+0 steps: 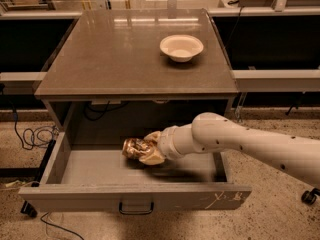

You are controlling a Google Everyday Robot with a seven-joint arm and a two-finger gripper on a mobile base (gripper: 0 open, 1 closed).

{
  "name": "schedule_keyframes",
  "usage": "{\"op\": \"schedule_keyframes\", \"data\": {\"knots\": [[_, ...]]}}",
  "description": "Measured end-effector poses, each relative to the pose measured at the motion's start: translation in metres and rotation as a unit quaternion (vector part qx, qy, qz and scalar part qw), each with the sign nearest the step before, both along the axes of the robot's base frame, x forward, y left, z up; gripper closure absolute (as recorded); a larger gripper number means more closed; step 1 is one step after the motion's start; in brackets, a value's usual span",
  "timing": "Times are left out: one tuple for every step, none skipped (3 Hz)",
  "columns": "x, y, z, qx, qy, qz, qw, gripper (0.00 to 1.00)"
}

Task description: Place orange can into top drawer

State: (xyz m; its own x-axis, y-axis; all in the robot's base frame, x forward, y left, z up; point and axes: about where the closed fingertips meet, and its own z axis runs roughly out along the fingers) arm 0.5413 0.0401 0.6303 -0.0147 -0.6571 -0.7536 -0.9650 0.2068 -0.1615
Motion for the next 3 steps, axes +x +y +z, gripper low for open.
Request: {"op": "schedule_keyframes", "data": {"knots": [[0.0000,0.0001,0.0000,0.000,0.000,0.000,1.0000,0.15],[-0.0001,0.0001,0.0000,0.000,0.000,0.000,1.0000,0.00],[-0.0001,0.0001,0.0000,0.000,0.000,0.000,1.0000,0.00]]}}
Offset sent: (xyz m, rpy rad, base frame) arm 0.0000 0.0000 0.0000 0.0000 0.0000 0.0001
